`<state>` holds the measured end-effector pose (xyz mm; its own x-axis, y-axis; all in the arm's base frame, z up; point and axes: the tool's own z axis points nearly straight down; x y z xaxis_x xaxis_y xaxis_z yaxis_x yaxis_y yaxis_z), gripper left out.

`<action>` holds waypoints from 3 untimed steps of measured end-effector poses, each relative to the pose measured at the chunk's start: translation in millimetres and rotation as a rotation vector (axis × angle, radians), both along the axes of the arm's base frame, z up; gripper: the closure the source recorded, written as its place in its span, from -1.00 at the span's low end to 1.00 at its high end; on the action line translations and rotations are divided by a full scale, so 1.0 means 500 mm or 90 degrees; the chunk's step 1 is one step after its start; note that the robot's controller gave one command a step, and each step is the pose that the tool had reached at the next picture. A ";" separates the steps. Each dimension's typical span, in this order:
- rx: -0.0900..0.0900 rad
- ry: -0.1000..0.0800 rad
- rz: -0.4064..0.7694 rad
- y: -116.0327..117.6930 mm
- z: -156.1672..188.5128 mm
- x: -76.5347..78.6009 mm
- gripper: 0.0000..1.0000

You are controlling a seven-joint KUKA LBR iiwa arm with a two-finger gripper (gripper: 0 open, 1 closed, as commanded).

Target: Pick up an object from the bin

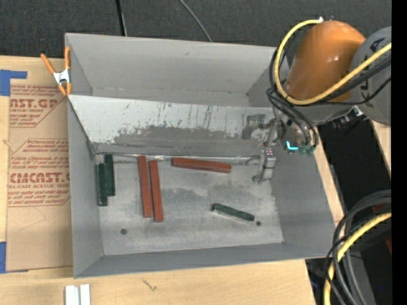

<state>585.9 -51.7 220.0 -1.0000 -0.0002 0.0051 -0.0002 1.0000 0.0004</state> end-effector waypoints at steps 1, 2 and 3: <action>0.000 -0.005 0.000 0.000 0.008 0.003 -1.00; 0.000 -0.009 -0.012 -0.040 -0.101 -0.019 -1.00; 0.000 -0.006 -0.077 -0.001 -0.233 -0.026 -1.00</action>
Offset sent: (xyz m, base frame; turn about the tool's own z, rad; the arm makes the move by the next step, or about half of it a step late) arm -0.0261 -0.0464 -0.1213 0.0434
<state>572.9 -52.2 103.4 -0.9927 0.1205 -0.0040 0.1205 0.9927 0.0004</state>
